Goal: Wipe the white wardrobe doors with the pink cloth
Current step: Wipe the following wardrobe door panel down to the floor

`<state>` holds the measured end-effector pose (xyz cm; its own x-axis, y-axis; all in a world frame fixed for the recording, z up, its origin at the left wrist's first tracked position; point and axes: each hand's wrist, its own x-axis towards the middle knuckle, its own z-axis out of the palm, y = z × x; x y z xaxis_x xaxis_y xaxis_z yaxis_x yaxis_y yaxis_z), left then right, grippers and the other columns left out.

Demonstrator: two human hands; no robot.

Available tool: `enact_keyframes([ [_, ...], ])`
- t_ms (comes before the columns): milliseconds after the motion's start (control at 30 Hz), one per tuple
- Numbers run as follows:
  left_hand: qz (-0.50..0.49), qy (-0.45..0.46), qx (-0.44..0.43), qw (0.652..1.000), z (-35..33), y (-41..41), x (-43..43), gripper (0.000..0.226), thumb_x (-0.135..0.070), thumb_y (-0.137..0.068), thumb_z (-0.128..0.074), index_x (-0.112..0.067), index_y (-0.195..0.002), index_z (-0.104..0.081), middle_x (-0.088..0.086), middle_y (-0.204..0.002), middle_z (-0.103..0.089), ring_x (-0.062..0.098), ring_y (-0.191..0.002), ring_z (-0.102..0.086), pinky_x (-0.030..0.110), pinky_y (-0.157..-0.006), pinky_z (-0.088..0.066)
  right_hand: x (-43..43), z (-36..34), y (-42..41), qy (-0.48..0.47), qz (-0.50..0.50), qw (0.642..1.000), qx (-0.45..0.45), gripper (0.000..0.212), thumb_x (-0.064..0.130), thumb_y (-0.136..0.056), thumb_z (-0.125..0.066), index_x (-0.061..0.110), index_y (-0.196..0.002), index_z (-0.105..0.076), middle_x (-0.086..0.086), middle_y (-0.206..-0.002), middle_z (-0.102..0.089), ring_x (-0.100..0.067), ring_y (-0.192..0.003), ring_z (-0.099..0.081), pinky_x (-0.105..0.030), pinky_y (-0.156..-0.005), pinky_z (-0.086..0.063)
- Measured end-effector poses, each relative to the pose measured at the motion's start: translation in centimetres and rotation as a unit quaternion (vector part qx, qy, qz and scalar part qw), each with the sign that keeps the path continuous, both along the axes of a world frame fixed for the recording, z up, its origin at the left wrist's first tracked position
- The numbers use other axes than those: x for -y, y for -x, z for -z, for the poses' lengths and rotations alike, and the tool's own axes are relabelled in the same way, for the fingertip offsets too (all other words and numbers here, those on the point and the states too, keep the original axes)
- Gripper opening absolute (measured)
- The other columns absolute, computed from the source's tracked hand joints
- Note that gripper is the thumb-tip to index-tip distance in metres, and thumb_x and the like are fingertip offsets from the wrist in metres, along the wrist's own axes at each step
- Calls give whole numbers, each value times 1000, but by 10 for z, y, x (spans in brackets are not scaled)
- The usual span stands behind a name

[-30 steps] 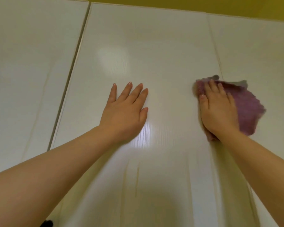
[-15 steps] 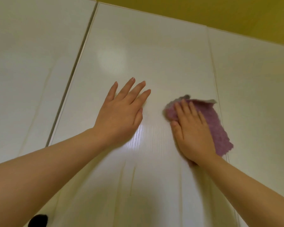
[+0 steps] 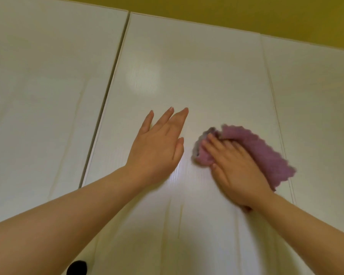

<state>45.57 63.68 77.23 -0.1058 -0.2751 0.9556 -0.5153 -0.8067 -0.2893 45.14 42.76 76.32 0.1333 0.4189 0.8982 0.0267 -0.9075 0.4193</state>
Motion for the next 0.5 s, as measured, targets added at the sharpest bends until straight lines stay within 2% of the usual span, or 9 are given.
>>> enact_keyframes([
  [67, -22, -17, 3, 1000, 3, 1, -8, 70, -37, -86, -4, -16, -151, -18, -1, -152, -33, 14, -144, -17, 32, -114, 7, 19, -27, 6, -174, -89, 981, 1, 67, 31, -80, -23, 3, -138, -41, -17, -142, -41, -31, -131, -39, -29, -108, -22],
  [100, -33, -22, 0, 999, 5, 0, -13, 71, -38, -86, -1, -17, -151, -17, -3, -154, -29, 13, -145, -14, 32, -114, 8, 27, -38, 10, -264, -93, 960, 26, 69, 31, -79, -19, 2, -140, -37, -17, -146, -35, -31, -136, -31, -31, -110, -19],
  [133, -41, -23, 1, 999, 7, -2, -21, 71, -38, -85, 0, -18, -151, -17, -3, -154, -28, 13, -145, -13, 32, -114, 9, 25, -42, 10, -317, -48, 946, 55, 70, 31, -80, -16, 3, -143, -31, -15, -151, -27, -28, -140, -23, -35, -111, -15],
  [200, -45, -13, -11, 999, 11, -7, -39, 70, -38, -86, -3, -17, -151, -19, -1, -154, -29, 15, -145, -15, 31, -114, 9, -7, -30, 5, -290, 17, 954, 72, 70, 36, -84, -9, 7, -146, -23, -12, -153, -21, -27, -142, -15, -38, -114, -9],
  [300, -53, 22, -33, 998, 17, -20, -57, 69, -37, -86, -12, -15, -151, -16, 1, -154, -28, 14, -145, -15, 29, -114, 8, -59, 6, -11, -85, -3, 996, 38, 62, 33, -87, -20, 6, -140, -39, -14, -145, -39, -31, -134, -37, -37, -110, -13],
  [367, -58, 38, -41, 997, 21, -23, -63, 70, -37, -86, -14, -13, -151, -15, 1, -156, -25, 14, -145, -13, 31, -115, 8, -66, 8, -11, 17, 7, 1000, 23, 58, 30, -86, -28, 8, -137, -45, -12, -142, -43, -31, -129, -44, -34, -108, -14],
  [433, -73, 56, -46, 995, 22, -24, -68, 72, -40, -84, -10, -15, -152, -9, -1, -158, -16, 12, -146, -5, 32, -115, 11, -54, -17, -3, -22, -38, 999, -22, 62, 30, -84, -26, 12, -142, -36, -9, -150, -30, -26, -138, -29, -20, -110, 0],
  [467, -80, 64, -50, 993, 22, -23, -71, 73, -42, -84, -7, -16, -152, -7, -3, -159, -12, 10, -146, 0, 31, -114, 14, -47, -33, -1, -91, -73, 993, -25, 64, 29, -82, -24, 13, -144, -31, -8, -153, -23, -23, -141, -21, -14, -108, 4],
  [500, -86, 69, -48, 993, 23, -23, -73, 74, -43, -83, -5, -17, -152, -5, -4, -159, -9, 8, -145, 4, 30, -113, 16, -43, -46, 0, -169, -93, 981, -8, 65, 29, -82, -22, 15, -146, -26, -6, -155, -17, -22, -142, -15, -16, -109, 4],
])
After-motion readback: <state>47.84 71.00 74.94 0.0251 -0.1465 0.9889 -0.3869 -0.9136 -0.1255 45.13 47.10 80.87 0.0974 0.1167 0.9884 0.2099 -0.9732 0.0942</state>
